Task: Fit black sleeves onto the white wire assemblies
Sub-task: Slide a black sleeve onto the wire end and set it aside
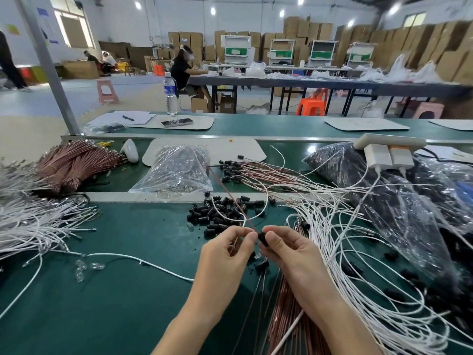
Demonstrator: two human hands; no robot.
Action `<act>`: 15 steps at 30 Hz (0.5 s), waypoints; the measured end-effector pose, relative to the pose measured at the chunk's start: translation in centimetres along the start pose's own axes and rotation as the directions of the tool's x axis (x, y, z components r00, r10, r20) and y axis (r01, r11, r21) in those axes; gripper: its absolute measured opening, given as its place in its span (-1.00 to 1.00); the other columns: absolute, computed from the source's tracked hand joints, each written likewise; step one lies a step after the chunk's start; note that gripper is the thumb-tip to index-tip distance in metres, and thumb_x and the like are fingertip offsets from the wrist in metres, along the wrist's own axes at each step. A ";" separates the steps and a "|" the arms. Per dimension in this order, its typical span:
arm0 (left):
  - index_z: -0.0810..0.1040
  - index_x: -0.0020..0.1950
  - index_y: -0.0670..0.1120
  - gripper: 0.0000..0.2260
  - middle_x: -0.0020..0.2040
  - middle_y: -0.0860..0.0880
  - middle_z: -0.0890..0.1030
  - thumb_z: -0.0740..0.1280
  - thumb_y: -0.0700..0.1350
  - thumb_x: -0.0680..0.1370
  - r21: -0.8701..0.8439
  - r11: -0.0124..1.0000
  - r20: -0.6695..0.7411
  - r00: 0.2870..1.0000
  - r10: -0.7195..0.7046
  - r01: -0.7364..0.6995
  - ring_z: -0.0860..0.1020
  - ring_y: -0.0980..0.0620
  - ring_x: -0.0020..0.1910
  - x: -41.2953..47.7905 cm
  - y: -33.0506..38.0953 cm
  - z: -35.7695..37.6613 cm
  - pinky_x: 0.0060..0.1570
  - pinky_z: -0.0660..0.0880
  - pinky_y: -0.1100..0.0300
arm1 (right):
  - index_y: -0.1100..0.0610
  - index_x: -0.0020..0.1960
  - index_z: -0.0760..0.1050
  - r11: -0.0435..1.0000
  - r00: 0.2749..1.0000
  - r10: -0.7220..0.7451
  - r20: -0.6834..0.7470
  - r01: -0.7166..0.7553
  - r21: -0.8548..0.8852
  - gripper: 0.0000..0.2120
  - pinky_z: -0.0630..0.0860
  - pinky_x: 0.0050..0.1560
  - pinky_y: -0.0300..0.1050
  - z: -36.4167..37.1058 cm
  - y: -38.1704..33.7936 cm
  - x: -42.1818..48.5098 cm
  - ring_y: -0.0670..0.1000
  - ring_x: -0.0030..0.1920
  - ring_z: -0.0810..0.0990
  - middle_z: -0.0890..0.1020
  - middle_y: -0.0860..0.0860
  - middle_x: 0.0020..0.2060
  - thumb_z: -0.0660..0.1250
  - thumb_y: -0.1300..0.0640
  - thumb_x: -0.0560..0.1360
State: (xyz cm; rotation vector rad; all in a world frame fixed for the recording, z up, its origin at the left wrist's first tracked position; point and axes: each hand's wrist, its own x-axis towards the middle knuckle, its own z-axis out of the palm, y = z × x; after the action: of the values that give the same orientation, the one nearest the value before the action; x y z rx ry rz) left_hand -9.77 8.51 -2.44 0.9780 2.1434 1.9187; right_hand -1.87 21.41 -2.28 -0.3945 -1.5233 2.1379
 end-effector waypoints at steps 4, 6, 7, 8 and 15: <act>0.63 -0.08 0.10 -0.91 -0.27 -0.05 0.60 0.37 0.01 0.61 -0.016 0.999 0.032 0.999 -0.030 0.030 0.42 0.13 -0.38 0.2 -0.2 -0.2 -0.33 0.41 0.21 | 0.03 0.00 0.72 0.998 1.000 -0.017 0.014 0.018 -0.062 -0.76 0.61 0.02 -0.23 0.1 -0.3 -0.2 0.05 0.02 0.72 0.74 0.10 -0.04 0.52 -0.01 0.35; 0.61 -0.08 0.09 -0.92 -0.27 -0.09 0.57 0.37 0.00 0.61 -0.023 0.999 0.056 0.998 -0.037 0.038 0.40 0.12 -0.38 0.3 -0.2 -0.4 -0.34 0.39 0.23 | 0.01 0.00 0.72 0.995 0.999 -0.021 0.024 0.023 -0.101 -0.80 0.62 0.03 -0.22 0.2 -0.4 -0.3 0.04 0.01 0.72 0.74 0.08 -0.05 0.50 0.02 0.39; 0.61 -0.08 0.09 -0.92 -0.28 -0.09 0.56 0.37 0.00 0.60 -0.020 0.999 0.059 0.998 -0.030 0.032 0.40 0.12 -0.39 0.3 -0.3 -0.5 -0.35 0.38 0.23 | -0.01 0.01 0.72 0.991 0.999 -0.028 0.028 0.031 -0.132 -0.81 0.62 0.04 -0.21 0.2 -0.5 -0.3 0.04 0.02 0.72 0.74 0.07 -0.04 0.48 0.03 0.41; 0.60 -0.09 0.08 -0.92 -0.30 -0.08 0.55 0.37 0.00 0.60 -0.010 1.000 0.057 0.998 -0.019 0.019 0.39 0.12 -0.40 0.3 -0.3 -0.5 -0.37 0.37 0.24 | -0.04 0.02 0.72 0.985 0.999 -0.037 0.031 0.042 -0.166 -0.82 0.61 0.05 -0.21 0.2 -0.6 -0.4 0.02 0.03 0.72 0.74 0.05 -0.03 0.47 0.03 0.42; 0.49 -0.20 0.05 -0.83 -0.40 0.02 0.44 0.31 -0.08 0.60 0.067 0.997 0.029 0.999 0.022 -0.024 0.31 0.18 -0.45 0.1 -0.3 -0.2 -0.43 0.28 0.33 | -0.13 0.04 0.71 0.965 0.996 -0.068 0.064 0.081 -0.250 -0.79 0.58 0.02 -0.31 0.6 -0.9 -0.7 -0.05 0.00 0.72 0.75 -0.01 -0.04 0.48 0.01 0.40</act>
State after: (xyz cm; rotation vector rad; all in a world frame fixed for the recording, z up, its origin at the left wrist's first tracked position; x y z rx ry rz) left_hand -10.05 8.44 -2.64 1.0388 2.2041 1.8428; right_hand -1.44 20.78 -1.29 -0.3603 -1.8205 1.9166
